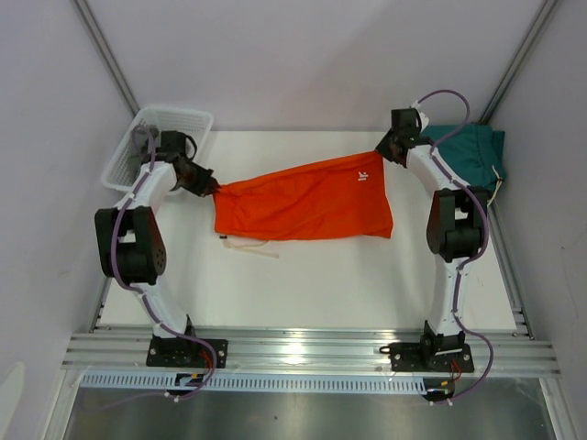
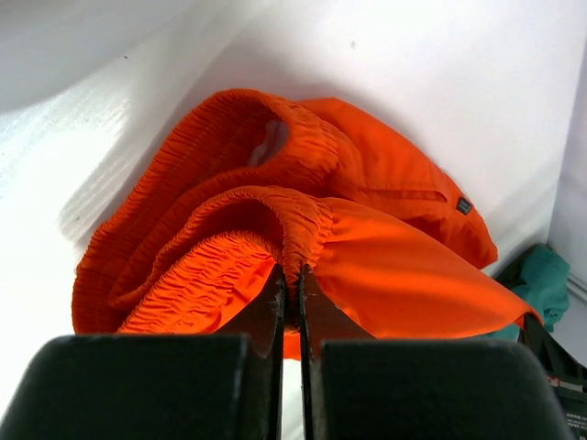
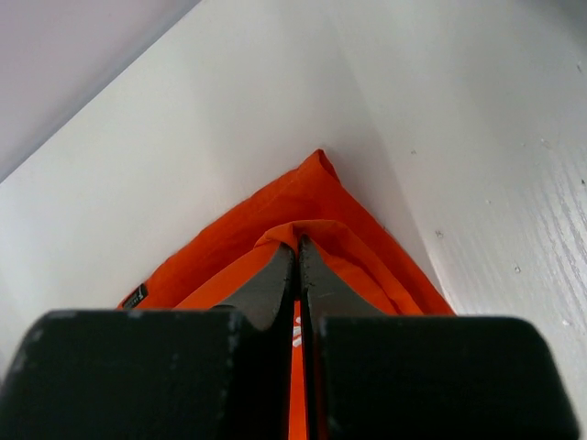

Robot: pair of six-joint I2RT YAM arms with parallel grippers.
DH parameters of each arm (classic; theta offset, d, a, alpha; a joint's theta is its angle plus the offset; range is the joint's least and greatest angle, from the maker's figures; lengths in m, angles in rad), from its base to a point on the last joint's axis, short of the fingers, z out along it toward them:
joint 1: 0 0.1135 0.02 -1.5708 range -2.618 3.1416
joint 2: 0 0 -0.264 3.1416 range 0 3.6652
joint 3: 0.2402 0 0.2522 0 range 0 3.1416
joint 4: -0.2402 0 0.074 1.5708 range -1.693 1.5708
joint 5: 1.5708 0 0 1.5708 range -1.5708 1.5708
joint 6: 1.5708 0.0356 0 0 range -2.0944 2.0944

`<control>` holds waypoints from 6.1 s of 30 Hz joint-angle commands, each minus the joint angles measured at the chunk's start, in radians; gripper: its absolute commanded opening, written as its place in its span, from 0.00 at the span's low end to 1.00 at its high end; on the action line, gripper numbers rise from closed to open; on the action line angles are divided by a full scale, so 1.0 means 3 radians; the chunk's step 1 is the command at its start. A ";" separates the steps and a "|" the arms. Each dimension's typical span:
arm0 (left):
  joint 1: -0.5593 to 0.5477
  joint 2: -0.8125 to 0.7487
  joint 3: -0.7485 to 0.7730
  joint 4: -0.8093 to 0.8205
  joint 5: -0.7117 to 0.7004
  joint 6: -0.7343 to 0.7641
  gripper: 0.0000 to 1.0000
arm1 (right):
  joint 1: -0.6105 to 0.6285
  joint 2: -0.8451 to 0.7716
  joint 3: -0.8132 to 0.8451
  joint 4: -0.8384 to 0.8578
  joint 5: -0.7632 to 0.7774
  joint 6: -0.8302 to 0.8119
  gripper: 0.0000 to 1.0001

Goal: Fold and stack the shorts
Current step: Fold the shorts

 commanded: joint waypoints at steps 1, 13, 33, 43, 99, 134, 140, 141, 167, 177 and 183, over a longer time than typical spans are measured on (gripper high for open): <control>0.0050 0.0084 0.0181 0.0031 0.0004 -0.0088 0.00 | -0.0020 0.0105 0.0204 0.0099 0.0052 0.0054 0.00; 0.0076 0.0335 0.0391 0.0138 0.0045 0.0034 0.13 | -0.0010 0.0274 0.0281 0.0028 0.0359 0.0090 0.22; -0.0083 -0.0795 0.0198 0.0152 -0.0426 0.0955 0.99 | 0.0047 -0.0580 -0.0419 0.0620 -0.0723 -0.0427 0.72; -0.0446 -0.0678 -0.0401 0.1599 0.1092 0.1257 0.99 | 0.0138 -0.0121 -0.0762 0.2031 -0.2253 0.0386 0.52; -0.0420 0.0253 0.0063 0.2338 0.0291 0.0770 0.99 | 0.0405 0.0162 -0.0476 0.1475 -0.1471 0.0316 0.39; -0.0195 -0.0867 -0.0724 0.0261 -0.0364 0.1733 0.99 | 0.1714 0.1102 0.0317 0.1245 -0.1436 0.0432 0.40; -0.0032 -0.0648 -0.0699 0.0236 -0.0343 0.1789 0.99 | 0.1673 0.1133 0.0235 0.1234 -0.1404 0.0448 0.39; -0.0001 -0.0607 -0.0668 0.0225 -0.0333 0.1799 0.99 | 0.1668 0.1118 0.0189 0.1366 -0.1475 0.0453 0.39; 0.0239 0.0186 -0.0683 0.0890 0.0705 0.1753 0.99 | 0.1826 0.1465 0.0654 0.1823 -0.2376 0.0693 0.00; 0.0265 0.0416 -0.0719 0.1053 0.0843 0.1692 0.99 | 0.1882 0.1593 0.0675 0.1388 -0.2207 0.0530 0.00; 0.0270 0.0462 -0.0699 0.1064 0.0925 0.1656 0.99 | 0.1923 0.1613 0.0670 0.1285 -0.2141 0.0514 0.00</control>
